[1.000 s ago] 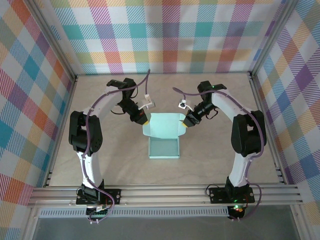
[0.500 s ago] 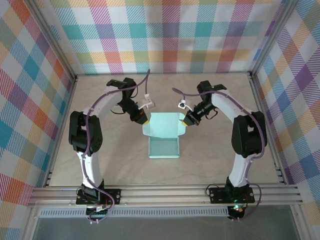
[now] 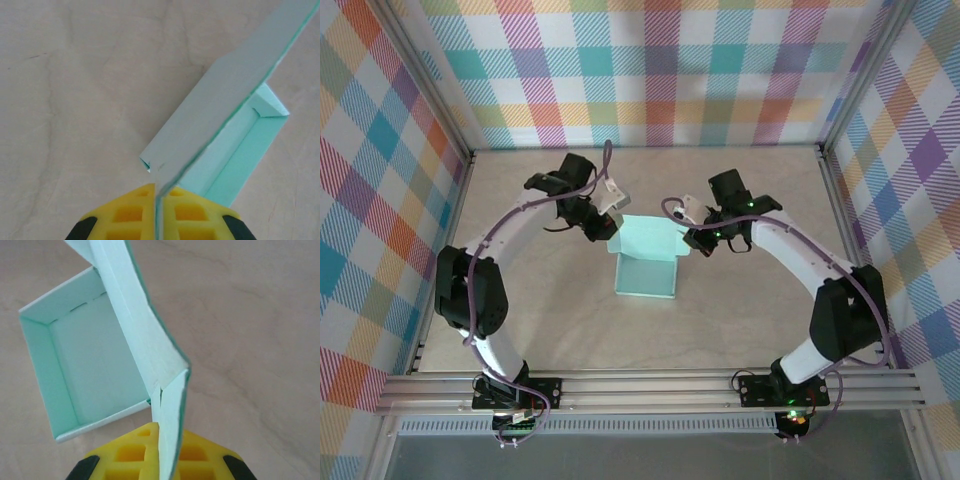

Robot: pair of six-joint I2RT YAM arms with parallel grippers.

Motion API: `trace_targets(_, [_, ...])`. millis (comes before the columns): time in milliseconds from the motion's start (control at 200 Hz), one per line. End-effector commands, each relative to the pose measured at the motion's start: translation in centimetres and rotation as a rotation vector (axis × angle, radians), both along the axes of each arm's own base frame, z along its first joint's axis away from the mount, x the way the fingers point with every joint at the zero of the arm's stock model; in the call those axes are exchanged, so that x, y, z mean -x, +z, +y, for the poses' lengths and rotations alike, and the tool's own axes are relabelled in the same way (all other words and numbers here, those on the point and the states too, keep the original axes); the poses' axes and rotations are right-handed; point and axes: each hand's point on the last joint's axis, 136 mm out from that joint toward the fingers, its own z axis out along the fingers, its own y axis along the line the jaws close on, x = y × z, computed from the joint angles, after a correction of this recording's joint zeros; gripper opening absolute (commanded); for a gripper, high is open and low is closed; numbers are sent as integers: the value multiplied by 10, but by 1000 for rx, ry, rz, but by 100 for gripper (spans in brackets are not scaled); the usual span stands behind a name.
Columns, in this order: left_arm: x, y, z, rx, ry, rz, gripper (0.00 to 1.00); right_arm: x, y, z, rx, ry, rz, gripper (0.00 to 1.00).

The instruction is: Fold the paper box

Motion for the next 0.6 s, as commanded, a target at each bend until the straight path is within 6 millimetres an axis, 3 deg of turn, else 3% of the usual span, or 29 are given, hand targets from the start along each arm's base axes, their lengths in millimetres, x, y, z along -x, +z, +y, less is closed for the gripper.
trace_targets(0, [-7, 21, -20, 32, 117, -101, 0, -23, 13, -5, 0, -165, -126, 0])
trace_targets(350, [-7, 32, -37, 98, 413, -73, 0, -16, 24, -1, -69, -366, -93, 0])
trace_targets(595, [-20, 41, -45, 169, 595, -18, 0, -9, 25, 5, -141, -538, -10, 0])
